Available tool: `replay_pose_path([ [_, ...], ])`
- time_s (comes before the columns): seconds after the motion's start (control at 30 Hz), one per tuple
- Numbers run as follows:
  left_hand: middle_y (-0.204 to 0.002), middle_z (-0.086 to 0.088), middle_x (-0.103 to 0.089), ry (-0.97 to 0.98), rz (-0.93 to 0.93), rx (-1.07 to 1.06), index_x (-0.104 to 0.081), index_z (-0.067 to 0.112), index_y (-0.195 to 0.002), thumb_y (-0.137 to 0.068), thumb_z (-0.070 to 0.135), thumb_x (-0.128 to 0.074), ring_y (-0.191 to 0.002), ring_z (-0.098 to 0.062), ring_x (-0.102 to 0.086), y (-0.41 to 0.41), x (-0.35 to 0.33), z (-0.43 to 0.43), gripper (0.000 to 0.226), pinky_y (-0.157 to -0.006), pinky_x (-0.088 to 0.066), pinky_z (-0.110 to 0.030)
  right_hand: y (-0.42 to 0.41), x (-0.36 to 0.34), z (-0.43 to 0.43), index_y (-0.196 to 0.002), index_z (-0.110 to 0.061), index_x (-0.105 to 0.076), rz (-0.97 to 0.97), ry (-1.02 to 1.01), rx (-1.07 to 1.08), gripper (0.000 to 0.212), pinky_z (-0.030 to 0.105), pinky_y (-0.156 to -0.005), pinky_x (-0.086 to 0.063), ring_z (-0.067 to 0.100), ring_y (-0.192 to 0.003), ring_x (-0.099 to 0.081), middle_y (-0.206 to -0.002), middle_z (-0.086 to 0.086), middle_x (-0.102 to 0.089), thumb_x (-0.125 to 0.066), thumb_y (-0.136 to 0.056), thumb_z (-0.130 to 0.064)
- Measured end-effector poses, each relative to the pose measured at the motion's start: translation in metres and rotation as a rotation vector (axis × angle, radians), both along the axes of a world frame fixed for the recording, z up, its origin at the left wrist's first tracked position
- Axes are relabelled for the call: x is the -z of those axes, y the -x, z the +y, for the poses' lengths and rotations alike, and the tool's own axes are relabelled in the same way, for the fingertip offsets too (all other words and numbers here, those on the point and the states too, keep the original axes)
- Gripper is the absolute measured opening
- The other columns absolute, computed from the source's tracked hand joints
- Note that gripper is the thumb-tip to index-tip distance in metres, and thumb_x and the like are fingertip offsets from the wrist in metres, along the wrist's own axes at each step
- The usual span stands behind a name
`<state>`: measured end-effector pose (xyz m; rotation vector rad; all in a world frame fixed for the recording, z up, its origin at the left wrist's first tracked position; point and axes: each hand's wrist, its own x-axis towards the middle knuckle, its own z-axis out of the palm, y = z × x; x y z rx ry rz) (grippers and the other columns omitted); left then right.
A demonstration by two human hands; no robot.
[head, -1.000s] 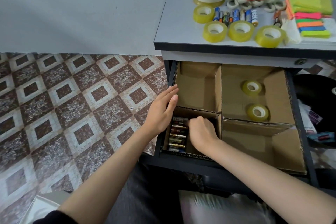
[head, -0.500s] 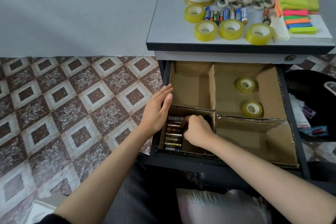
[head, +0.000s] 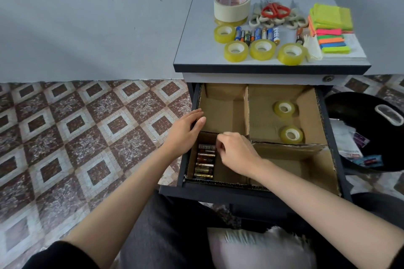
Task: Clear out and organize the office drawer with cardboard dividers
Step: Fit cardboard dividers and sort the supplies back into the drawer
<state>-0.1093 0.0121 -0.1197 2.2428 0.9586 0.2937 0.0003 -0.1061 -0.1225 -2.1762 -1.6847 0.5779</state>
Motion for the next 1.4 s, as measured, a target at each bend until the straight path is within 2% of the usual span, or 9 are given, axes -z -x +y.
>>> replay_pose_path([
  [0.17,-0.138,-0.002,-0.050,-0.101,0.025,-0.006,-0.052,0.013,-0.132,-0.097,0.027,-0.047,-0.129,-0.015,-0.042,-0.010,-0.019,-0.003,0.038,-0.103,-0.029,-0.023,-0.021,-0.015,-0.012,-0.089,-0.007,-0.065,0.094,-0.154,0.032,0.011,0.024,-0.068,-0.039,0.012,-0.075,-0.048,-0.084,-0.003,-0.053,-0.054,-0.089,-0.006],
  [0.23,-0.125,-0.002,-0.059,-0.158,-0.002,0.000,-0.059,0.014,-0.123,-0.095,0.025,-0.052,-0.115,-0.015,-0.052,-0.015,-0.027,-0.003,0.031,-0.095,-0.036,-0.022,-0.033,-0.023,-0.015,-0.084,-0.009,-0.065,0.105,-0.201,0.064,0.010,0.023,-0.067,-0.039,0.010,-0.071,-0.047,-0.079,-0.005,-0.052,-0.057,-0.088,-0.006],
  [0.33,-0.090,0.002,-0.060,-0.237,-0.086,-0.010,-0.067,0.014,-0.094,-0.090,0.018,-0.059,-0.075,-0.005,-0.052,-0.028,-0.045,0.003,0.010,-0.065,-0.037,-0.013,-0.064,-0.046,-0.016,-0.081,-0.011,-0.067,0.085,-0.268,0.132,0.008,0.021,-0.066,-0.044,0.007,-0.069,-0.050,-0.077,-0.006,-0.056,-0.061,-0.086,-0.009],
  [0.5,-0.077,0.005,-0.055,-0.329,-0.144,0.047,-0.067,0.014,-0.081,-0.085,0.014,-0.064,-0.062,-0.001,-0.046,-0.068,-0.084,0.022,0.005,-0.057,-0.033,-0.008,-0.130,-0.101,-0.007,-0.082,-0.010,-0.069,0.005,-0.381,0.225,0.007,0.011,-0.061,-0.036,-0.001,-0.064,-0.048,-0.074,-0.005,-0.059,-0.063,-0.085,-0.007],
  [0.57,-0.080,0.006,-0.056,-0.356,-0.157,0.087,-0.065,0.016,-0.081,-0.085,0.015,-0.064,-0.064,-0.004,-0.048,-0.089,-0.102,0.032,0.004,-0.061,-0.035,-0.009,-0.158,-0.118,0.002,-0.084,-0.008,-0.069,-0.059,-0.390,0.270,0.007,0.015,-0.061,-0.038,0.004,-0.064,-0.050,-0.078,-0.001,-0.062,-0.063,-0.084,-0.007],
  [0.7,-0.097,0.001,-0.063,-0.458,-0.053,0.148,-0.067,0.014,-0.092,-0.088,0.021,-0.061,-0.087,-0.015,-0.056,-0.126,-0.130,0.058,0.010,-0.078,-0.042,-0.027,-0.209,-0.136,0.021,-0.092,-0.012,-0.072,-0.208,-0.313,0.365,0.014,0.030,-0.077,-0.044,0.023,-0.096,-0.060,-0.095,0.005,-0.071,-0.063,-0.082,-0.010],
  [0.93,-0.125,-0.007,-0.057,-0.540,0.300,0.174,-0.062,0.020,-0.120,-0.091,0.028,-0.058,-0.119,-0.022,-0.046,-0.169,-0.152,0.102,0.030,-0.096,-0.036,-0.033,-0.241,-0.141,0.048,-0.103,-0.019,-0.069,-0.398,0.013,0.265,0.025,0.026,-0.065,-0.035,0.024,-0.096,-0.056,-0.102,0.003,-0.066,-0.070,-0.079,-0.025],
  [1.2,-0.131,-0.003,-0.056,-0.552,0.464,0.311,-0.054,0.018,-0.131,-0.084,0.030,-0.066,-0.122,-0.022,-0.048,-0.195,-0.151,0.115,0.049,-0.097,-0.039,-0.032,-0.246,-0.138,0.059,-0.101,-0.010,-0.065,-0.462,0.088,0.226,0.028,0.027,-0.057,-0.033,0.027,-0.092,-0.057,-0.096,0.009,-0.065,-0.071,-0.078,-0.025],
  [1.4,-0.133,-0.002,-0.054,-0.470,0.445,0.368,-0.050,0.018,-0.133,-0.079,0.024,-0.073,-0.120,-0.020,-0.049,-0.201,-0.145,0.115,0.059,-0.093,-0.039,-0.029,-0.246,-0.138,0.060,-0.121,-0.016,-0.059,-0.449,0.078,0.231,0.044,0.027,-0.067,-0.037,0.026,-0.102,-0.056,-0.109,0.007,-0.062,-0.071,-0.079,-0.025],
])
